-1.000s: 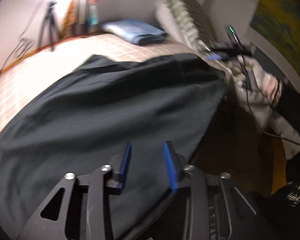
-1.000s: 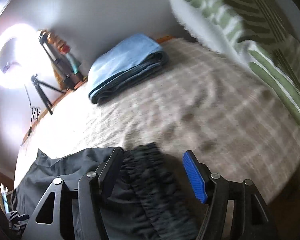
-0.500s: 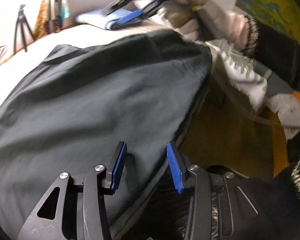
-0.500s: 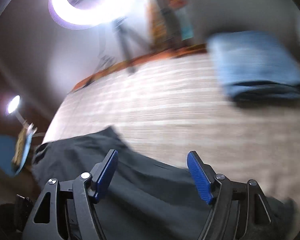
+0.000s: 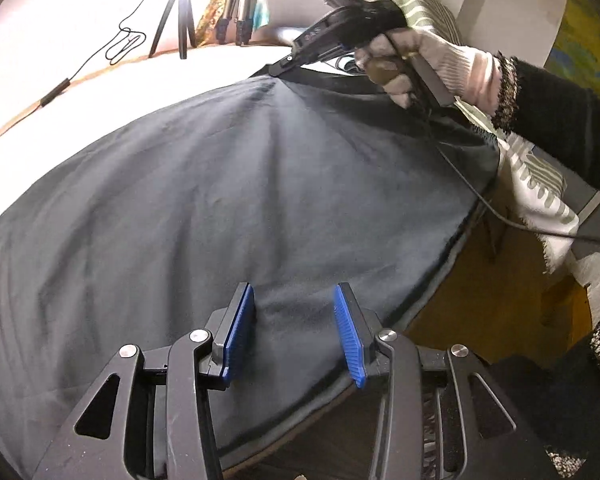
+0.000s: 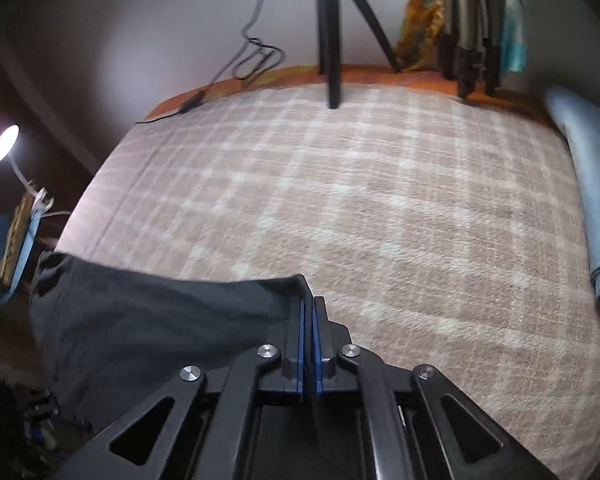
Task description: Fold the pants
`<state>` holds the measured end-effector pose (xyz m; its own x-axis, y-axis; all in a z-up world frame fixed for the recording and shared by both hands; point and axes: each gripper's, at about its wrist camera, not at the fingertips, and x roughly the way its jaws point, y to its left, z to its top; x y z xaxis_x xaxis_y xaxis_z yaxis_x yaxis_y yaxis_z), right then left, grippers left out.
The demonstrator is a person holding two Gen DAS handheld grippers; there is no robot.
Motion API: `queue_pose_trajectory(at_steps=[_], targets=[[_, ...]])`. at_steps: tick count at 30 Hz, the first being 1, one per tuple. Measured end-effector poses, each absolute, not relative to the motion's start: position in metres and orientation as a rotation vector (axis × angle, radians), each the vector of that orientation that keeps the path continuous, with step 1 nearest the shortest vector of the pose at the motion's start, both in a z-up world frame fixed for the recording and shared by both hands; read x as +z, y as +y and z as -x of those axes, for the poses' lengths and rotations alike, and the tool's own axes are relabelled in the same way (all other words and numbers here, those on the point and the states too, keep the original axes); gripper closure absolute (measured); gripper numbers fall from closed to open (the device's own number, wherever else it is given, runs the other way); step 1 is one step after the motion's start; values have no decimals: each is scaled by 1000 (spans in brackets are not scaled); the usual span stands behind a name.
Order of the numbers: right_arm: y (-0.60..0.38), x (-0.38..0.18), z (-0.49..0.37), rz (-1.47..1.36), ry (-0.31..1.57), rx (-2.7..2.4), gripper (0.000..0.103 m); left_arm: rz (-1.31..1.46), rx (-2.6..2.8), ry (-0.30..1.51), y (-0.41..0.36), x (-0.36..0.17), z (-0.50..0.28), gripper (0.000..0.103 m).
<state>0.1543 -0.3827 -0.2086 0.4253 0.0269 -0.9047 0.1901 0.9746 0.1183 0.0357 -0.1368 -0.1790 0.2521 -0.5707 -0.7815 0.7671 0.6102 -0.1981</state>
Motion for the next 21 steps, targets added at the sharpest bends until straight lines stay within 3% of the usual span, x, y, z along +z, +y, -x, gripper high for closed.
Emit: queue_pose_trajectory(at_steps=[2,5,8,12,15,21], targets=[[-389,-201,-150,-210,1134,-143,94,-241,-920,942,-137,-180,-35,64],[-414,-161,-115,-315,1033,-141,55,-227,-926,938,-134,-180,-34,62],[-444,-123,-60,-313,943,-236,49,-220,-932,934,-134,-183,-34,62],[-505,-102,34,-378,895,-468,17,-217,-937,927,-133,-184,-36,62],[-546,-113,98,-493,909,-595,16,-221,-934,927,-134,-183,-36,62],[-568,-164,145,-784,954,-509,16,-226,-930,942,-136,-182,-39,62]])
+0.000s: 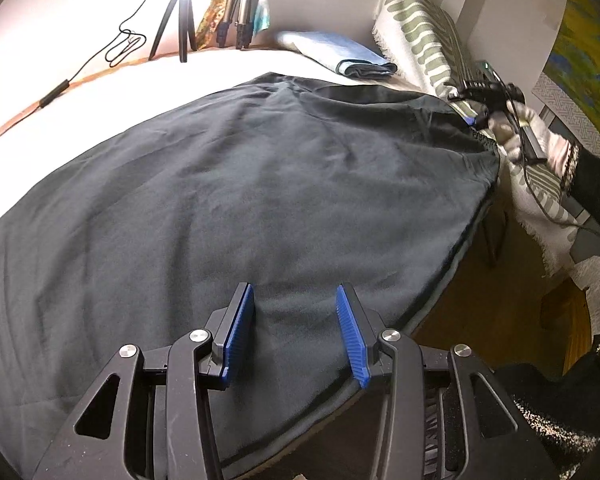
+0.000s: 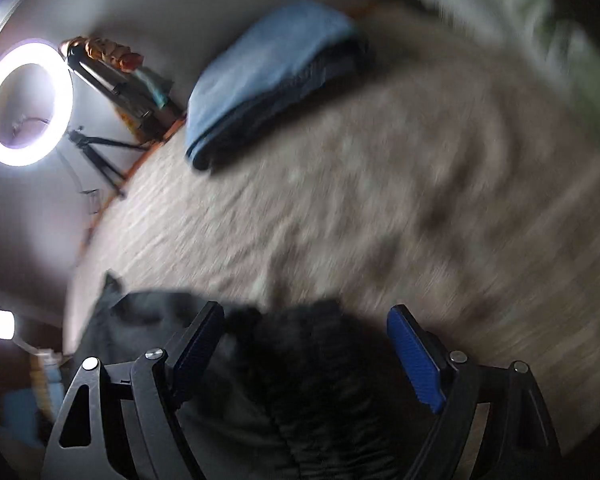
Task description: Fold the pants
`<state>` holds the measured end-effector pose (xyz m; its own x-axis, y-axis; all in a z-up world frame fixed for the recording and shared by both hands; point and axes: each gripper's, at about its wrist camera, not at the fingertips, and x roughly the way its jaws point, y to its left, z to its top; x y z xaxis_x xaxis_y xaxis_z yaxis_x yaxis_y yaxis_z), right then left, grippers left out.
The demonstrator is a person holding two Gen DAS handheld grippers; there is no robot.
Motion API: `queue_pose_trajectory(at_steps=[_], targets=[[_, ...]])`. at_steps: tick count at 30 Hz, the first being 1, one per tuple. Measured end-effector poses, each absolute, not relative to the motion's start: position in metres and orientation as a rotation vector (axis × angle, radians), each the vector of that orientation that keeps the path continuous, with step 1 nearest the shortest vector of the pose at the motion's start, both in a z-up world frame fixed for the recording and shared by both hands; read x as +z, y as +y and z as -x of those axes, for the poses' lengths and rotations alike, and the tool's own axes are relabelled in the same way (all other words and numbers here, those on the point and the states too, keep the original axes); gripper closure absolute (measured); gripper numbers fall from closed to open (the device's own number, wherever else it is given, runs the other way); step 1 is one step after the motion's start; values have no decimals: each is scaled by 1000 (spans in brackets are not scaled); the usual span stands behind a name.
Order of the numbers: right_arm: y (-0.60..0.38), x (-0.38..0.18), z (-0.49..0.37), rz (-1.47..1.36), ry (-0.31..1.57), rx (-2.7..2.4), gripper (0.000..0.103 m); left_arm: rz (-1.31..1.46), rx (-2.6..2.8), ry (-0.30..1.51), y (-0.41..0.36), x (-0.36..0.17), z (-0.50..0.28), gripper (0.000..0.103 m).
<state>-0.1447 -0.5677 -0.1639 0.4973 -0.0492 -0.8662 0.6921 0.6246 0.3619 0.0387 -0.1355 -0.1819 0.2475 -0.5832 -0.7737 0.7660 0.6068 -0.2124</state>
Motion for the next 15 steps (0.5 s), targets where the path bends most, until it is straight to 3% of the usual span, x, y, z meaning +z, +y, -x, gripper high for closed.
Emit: queue_pose_trajectory(at_steps=[2,4,8,13,15], targets=[[-554,-165,140,-704,954,-526,18,-240,-923,940,-138,-182,-39,62],[-544,-162,135,-647,965,-532,43,-240,-919,942,-139,-182,-40,62],[-519,-148,129,-484,950,-617,60,-249,-903,936,-141,-181,-38,62],[-517,-129,128,-359,964,-682,61,-229,-856,937,-131,-174,-36,62],[-518,-132,123,-357,1000,-700,51,-173,-808,909,-114,-160,-36,62]])
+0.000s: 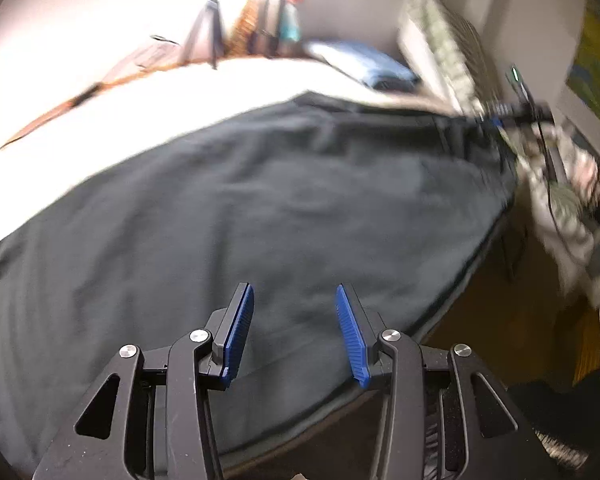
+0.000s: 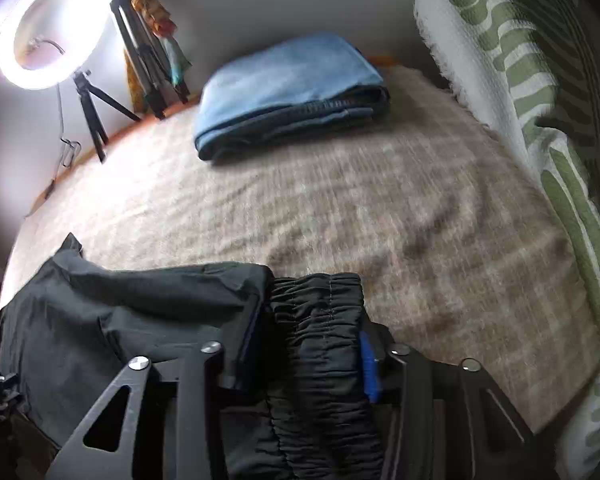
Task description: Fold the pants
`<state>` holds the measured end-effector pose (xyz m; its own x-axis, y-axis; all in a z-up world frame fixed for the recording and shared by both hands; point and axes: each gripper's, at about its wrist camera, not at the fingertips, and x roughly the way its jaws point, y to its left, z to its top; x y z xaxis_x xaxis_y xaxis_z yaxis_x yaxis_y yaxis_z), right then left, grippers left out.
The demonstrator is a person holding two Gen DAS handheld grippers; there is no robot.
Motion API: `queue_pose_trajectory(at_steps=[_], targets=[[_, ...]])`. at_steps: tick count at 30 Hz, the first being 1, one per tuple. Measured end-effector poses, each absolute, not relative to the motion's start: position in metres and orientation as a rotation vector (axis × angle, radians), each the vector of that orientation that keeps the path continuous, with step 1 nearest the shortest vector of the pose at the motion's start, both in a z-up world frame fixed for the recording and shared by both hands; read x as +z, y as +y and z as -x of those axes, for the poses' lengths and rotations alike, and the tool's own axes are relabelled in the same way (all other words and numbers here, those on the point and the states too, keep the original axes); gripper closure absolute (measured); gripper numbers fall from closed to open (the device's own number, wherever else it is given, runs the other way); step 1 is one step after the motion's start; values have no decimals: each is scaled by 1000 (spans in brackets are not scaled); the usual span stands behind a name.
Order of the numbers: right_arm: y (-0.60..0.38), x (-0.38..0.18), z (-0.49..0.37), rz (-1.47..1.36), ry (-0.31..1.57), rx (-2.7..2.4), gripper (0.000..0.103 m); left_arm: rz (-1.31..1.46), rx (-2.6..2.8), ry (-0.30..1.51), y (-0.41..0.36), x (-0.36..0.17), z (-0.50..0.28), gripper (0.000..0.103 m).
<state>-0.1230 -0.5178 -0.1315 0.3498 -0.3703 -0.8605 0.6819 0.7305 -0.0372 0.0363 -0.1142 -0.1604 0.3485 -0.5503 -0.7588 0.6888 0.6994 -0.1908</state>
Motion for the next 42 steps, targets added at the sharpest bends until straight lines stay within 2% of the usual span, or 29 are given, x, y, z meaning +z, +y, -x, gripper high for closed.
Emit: queue_pose_trajectory(at_steps=[1,2,3,7,11,16,21,28,36,42], targets=[[-515,-129,122,-326,997,-722,50,-141,-785,894,-104,-152,-36,62],[-511,-124,121,-289,985,-747,44,-111,-759,875,-92,-143,-35,62],[-507,-120,124,-262,974,-765,41,-88,-734,857,-80,-135,-33,62],[-477,-96,119,-225,883,-708,37,25,-604,805,-19,-106,-27,61],[-441,-82,108,-208,828,-622,29,136,-397,783,63,-92,-26,56],[-395,-79,93,-198,796,-490,29,320,-172,811,169,-102,-28,56],[-348,-83,77,-200,802,-379,29,592,-61,831,249,-144,-34,56],[-302,-88,52,-235,837,-336,29,724,-106,844,262,-195,-57,56],[-239,-91,-3,-187,904,-291,29,709,-99,840,271,-216,-76,56],[-198,-102,-34,-163,944,-270,29,781,-136,752,288,-226,-83,56]])
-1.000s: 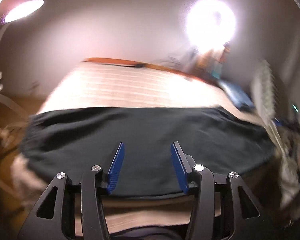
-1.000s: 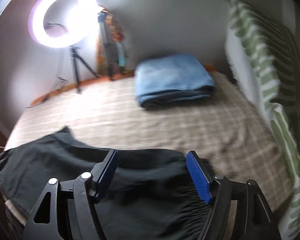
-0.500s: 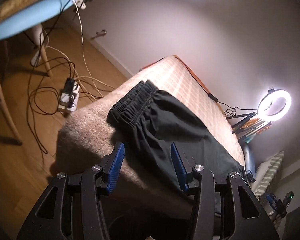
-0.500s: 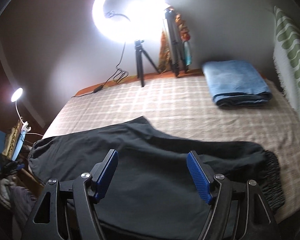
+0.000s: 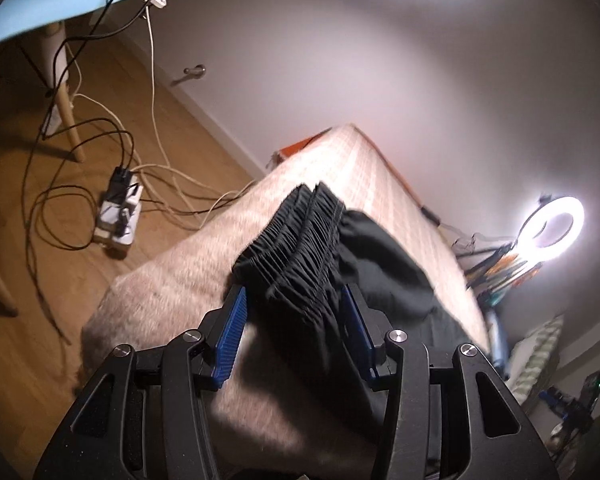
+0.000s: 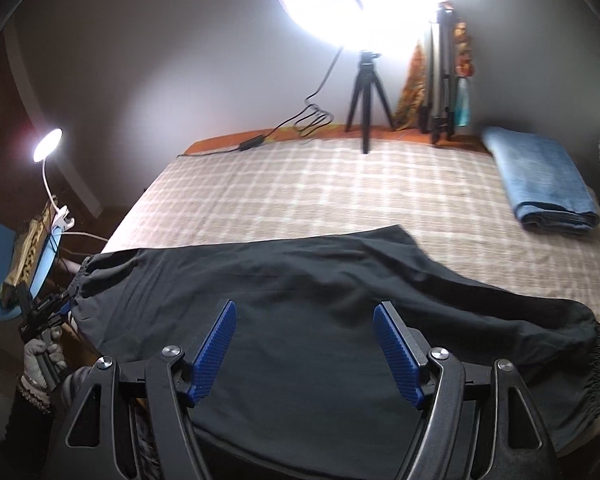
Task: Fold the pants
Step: 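Lift the waistband with the left gripper while the right gripper grasps the trousers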
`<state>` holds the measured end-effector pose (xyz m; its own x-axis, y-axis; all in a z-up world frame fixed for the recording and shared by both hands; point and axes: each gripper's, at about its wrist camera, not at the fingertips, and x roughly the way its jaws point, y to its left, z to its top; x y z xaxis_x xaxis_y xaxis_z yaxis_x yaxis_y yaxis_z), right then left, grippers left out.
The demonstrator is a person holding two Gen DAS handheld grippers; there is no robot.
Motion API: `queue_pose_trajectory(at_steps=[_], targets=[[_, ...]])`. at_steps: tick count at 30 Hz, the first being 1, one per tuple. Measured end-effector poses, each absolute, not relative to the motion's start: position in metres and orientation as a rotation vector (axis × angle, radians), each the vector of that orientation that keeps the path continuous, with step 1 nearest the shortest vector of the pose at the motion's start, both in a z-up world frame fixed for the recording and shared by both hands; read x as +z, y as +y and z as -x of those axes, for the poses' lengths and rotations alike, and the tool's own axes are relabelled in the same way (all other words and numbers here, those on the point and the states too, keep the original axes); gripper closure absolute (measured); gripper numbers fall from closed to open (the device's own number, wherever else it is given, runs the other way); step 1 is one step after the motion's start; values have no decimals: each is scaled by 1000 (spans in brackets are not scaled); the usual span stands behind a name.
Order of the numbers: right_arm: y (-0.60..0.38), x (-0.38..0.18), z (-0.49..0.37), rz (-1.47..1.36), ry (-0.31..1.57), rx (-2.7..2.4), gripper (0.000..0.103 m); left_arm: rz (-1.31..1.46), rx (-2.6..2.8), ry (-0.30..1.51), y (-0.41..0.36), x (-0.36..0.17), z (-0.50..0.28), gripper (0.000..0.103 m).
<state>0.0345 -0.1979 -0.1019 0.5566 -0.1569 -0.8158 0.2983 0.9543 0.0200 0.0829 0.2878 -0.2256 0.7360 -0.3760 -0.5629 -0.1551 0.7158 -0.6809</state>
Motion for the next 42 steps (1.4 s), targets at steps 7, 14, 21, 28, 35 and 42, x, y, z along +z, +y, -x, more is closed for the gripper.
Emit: queue_pose_trajectory(at_steps=[7,14,21,28,35,42], targets=[[-165,-115,-52,-146,979,-251,29,863,-113,673,301,-231,-75,56],[-148,-123,-71,-175,976,-168,29,739,-93,701,282,-222,-93,80],[-119,-139,-109,-203,1017,-3,29,583,-78,628,253,-187,-80,82],[-60,-181,-212,-323,1157,314,29,298,-160,621,184,-159,-74,83],[0,-247,-280,-497,1326,516,29,66,-319,657,119,-165,-77,83],[3,-280,-296,-525,1425,486,29,-128,-432,651,78,-176,-75,83]])
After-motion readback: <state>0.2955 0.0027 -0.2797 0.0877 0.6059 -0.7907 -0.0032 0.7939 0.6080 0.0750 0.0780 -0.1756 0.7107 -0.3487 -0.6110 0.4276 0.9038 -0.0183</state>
